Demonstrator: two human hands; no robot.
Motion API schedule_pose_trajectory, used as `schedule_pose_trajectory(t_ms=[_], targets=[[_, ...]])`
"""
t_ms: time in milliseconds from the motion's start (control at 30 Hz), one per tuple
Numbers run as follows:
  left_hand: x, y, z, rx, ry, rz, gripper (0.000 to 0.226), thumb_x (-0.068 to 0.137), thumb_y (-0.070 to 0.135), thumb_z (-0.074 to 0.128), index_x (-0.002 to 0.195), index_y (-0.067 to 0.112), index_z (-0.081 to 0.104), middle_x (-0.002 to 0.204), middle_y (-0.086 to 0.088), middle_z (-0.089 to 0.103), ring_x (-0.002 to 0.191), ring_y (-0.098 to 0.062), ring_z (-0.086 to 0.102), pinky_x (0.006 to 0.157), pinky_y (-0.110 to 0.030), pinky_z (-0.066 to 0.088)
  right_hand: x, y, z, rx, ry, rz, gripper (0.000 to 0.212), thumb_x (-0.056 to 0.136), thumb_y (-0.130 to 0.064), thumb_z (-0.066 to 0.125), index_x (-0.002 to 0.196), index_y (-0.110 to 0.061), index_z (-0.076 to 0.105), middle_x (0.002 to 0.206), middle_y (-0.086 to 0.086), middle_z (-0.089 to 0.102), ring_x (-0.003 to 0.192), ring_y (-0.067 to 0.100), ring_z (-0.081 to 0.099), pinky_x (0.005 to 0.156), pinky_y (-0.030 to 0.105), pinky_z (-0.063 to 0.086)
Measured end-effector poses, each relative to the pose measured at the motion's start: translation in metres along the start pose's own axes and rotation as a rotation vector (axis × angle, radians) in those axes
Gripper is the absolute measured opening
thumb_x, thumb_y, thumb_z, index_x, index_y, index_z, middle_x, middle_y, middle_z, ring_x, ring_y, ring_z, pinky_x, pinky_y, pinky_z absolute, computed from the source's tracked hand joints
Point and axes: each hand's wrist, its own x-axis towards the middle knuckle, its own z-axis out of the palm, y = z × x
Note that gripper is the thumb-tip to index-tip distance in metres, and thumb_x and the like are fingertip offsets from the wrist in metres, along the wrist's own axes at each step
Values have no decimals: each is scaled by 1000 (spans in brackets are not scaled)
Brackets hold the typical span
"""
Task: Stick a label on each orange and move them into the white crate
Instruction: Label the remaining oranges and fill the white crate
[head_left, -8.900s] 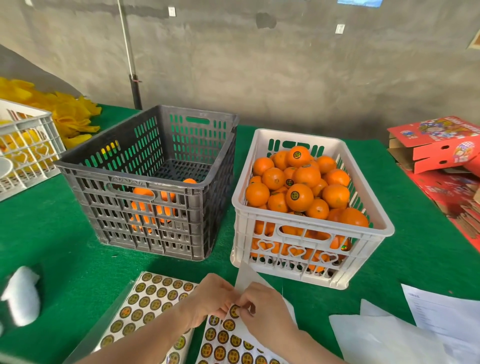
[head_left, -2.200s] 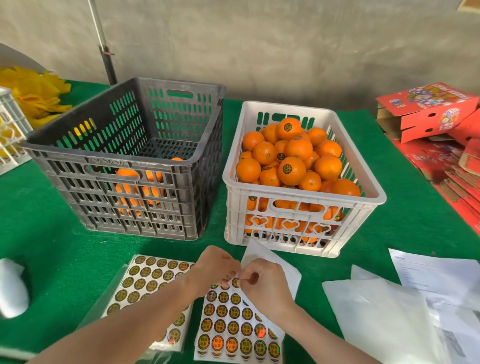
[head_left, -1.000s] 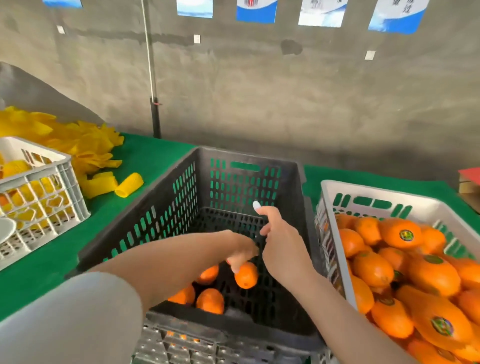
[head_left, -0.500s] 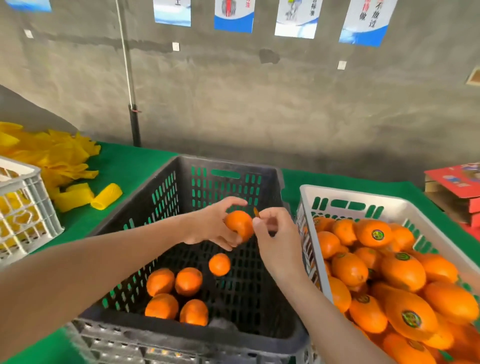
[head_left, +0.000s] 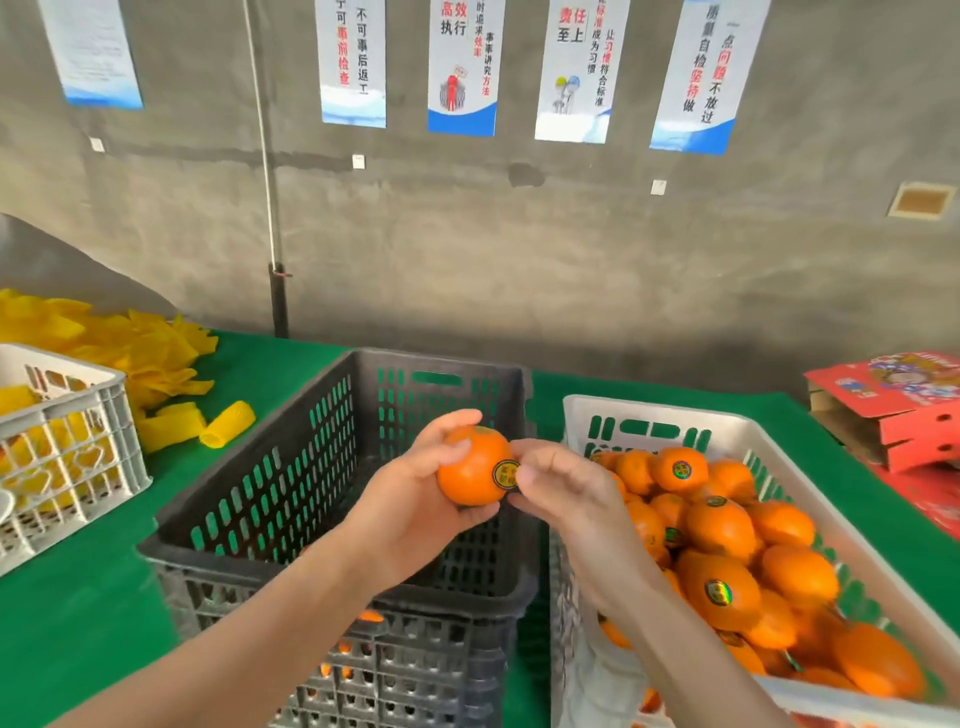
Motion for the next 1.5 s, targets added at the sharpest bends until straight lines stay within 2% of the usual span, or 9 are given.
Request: schedule_pose_trajectory(t_ms=[300, 433, 567, 767, 867, 1033, 1167, 1333, 1500], targets=[[-17, -45, 68, -99, -45, -29, 47, 71, 17, 58, 118, 15, 55, 103, -14, 69, 88, -26, 67, 81, -41, 53, -52, -15, -47, -241, 132, -169, 13, 88, -4, 60, 76, -10, 63, 102, -1, 60, 104, 10, 55, 94, 33, 46], [-20, -64, 86, -130, -86, -30, 50, 70, 10, 62, 120, 12, 51, 111, -20, 66, 105, -36, 61, 95, -49, 47, -67, -10, -63, -308, 211, -229, 12, 84, -5, 65, 77, -15, 61, 99, -1, 60, 100, 7, 56, 86, 29, 49], [-22, -77, 96, -91, -82, -14, 52, 69, 15, 63, 119, 13, 53, 106, -17, 70, 97, -33, 67, 80, -43, 54, -79, -5, -78, -363, 285, -309, 13, 79, -3, 71, 74, -13, 64, 87, -4, 64, 88, 2, 59, 66, 11, 48], [-22, -97, 106, -78, -80, -50, 52, 71, 17, 61, 122, 9, 53, 105, -17, 69, 93, -32, 69, 69, -39, 57, -91, 2, -92, -456, 377, -285, 33, 73, -16, 77, 83, -36, 53, 80, -10, 62, 70, 7, 62, 57, 15, 49], [-18, -108, 109, -98, -35, -83, 63, 63, 20, 65, 124, 6, 53, 110, -17, 66, 91, -30, 67, 73, -40, 56, -94, 3, -109, -347, 355, -68, 52, 68, -35, 80, 105, -41, 44, 93, -10, 61, 69, 5, 62, 61, 21, 54], [-9, -134, 126, -17, -30, -74, 44, 75, 21, 69, 116, 5, 62, 109, -20, 68, 92, -30, 69, 68, -37, 57, -106, 30, -118, -388, 125, 2, 67, 75, -27, 78, 122, -49, 36, 118, -28, 45, 102, -6, 51, 85, 20, 51], [10, -154, 127, 564, 178, -38, 29, 100, 37, 41, 115, 23, 62, 115, -7, 65, 107, -24, 63, 93, -45, 51, -104, 53, -132, -459, 223, 56, 66, 64, -26, 86, 108, -45, 40, 107, -23, 52, 95, -1, 58, 75, 17, 54], [40, -173, 100, 1540, 167, 221, 18, 102, 28, 38, 102, 23, 56, 87, 8, 61, 77, -7, 57, 72, -21, 49, -59, 69, -183, -652, 362, 92, 63, 66, -25, 82, 107, -42, 38, 100, -22, 46, 94, 3, 51, 73, 17, 41], [48, -187, 92, 1672, 207, 194, 13, 97, 33, 45, 89, 31, 56, 74, 10, 56, 66, -3, 53, 56, -18, 45, 21, 86, -249, -788, 633, 256, 69, 75, -16, 76, 133, -13, 40, 127, 10, 52, 118, 30, 50, 94, 42, 48]])
